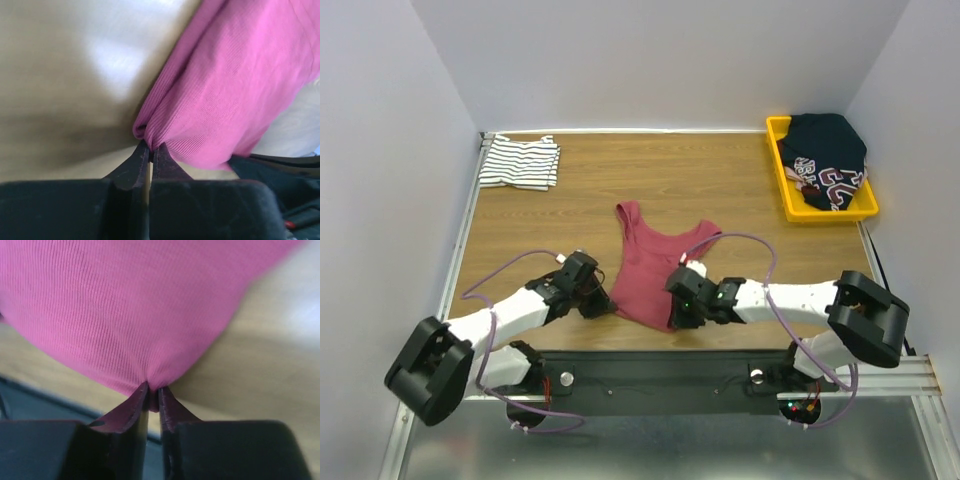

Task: Fold and stack the tank tops
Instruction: Fold the tank top

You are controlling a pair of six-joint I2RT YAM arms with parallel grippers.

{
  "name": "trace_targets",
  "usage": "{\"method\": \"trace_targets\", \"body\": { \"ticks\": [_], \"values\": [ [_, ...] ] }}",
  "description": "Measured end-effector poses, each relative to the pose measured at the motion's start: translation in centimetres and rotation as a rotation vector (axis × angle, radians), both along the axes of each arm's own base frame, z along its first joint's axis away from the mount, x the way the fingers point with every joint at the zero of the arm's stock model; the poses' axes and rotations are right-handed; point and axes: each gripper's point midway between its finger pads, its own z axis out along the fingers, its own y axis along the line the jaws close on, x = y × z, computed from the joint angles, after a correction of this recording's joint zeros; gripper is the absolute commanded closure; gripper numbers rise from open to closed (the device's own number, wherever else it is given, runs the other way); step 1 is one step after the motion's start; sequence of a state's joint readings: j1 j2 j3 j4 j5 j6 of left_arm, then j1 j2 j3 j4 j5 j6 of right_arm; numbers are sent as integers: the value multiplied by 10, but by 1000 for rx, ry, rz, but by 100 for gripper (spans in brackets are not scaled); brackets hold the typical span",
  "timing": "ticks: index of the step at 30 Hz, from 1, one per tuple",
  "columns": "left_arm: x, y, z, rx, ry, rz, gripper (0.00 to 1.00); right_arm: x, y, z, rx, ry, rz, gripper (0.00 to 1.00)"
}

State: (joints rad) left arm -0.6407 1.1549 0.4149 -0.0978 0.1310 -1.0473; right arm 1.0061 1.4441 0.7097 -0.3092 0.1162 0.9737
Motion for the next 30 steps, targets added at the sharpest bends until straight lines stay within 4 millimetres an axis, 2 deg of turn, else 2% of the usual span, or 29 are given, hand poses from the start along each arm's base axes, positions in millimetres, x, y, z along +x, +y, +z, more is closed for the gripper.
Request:
{"method": "trace_targets", "body": {
  "ticks": [1, 3, 4, 5, 8, 10, 13, 14, 15, 16, 17, 18, 21, 22, 25, 28, 30],
  "values": [
    [-5, 3, 1, 1, 13, 1, 72, -16, 3, -5, 2, 29, 15, 67],
    [-15, 7, 6, 3, 28, -8, 63, -31, 10, -5, 12, 45, 40, 54],
    [-19, 10, 8, 8, 40, -8, 55, -37, 14, -3, 26, 49, 53, 41],
    [-22, 12, 10, 15, 46, -11, 54, -41, 16, -1, 32, 52, 60, 36],
    [-23, 18, 24, 57, 52, -29, 46, -43, 17, 9, 46, 45, 48, 30],
    [-14, 20, 41, 80, 22, -37, 46, -38, 12, 16, 38, 33, 32, 30],
    [16, 18, 87, 91, -108, -41, 51, -11, 6, 34, 46, -6, -22, 32],
    [26, 16, 103, 85, -159, -48, 57, 5, 1, 40, 52, -22, -51, 34],
    [31, 13, 113, 78, -191, -58, 60, 30, -8, 48, 61, -46, -107, 34],
    [39, 8, 126, 61, -238, -70, 61, 45, -16, 51, 59, -61, -135, 35],
    [46, 0, 136, 46, -275, -91, 65, 71, -34, 55, 47, -83, -200, 36],
    [50, -8, 137, 46, -287, -116, 66, 94, -52, 57, 30, -103, -255, 37],
    [47, -41, 127, 47, -288, -229, 69, 138, -97, 55, -26, -122, -359, 39],
    [41, -57, 113, 57, -267, -285, 70, 148, -109, 52, -48, -123, -381, 42],
    [21, -84, 80, 79, -201, -404, 72, 161, -134, 41, -102, -105, -407, 48],
    [9, -101, 61, 86, -174, -474, 74, 165, -148, 34, -138, -86, -409, 58],
    [7, -107, 52, 87, -171, -492, 74, 170, -154, 33, -153, -87, -414, 59]
  ]
}}
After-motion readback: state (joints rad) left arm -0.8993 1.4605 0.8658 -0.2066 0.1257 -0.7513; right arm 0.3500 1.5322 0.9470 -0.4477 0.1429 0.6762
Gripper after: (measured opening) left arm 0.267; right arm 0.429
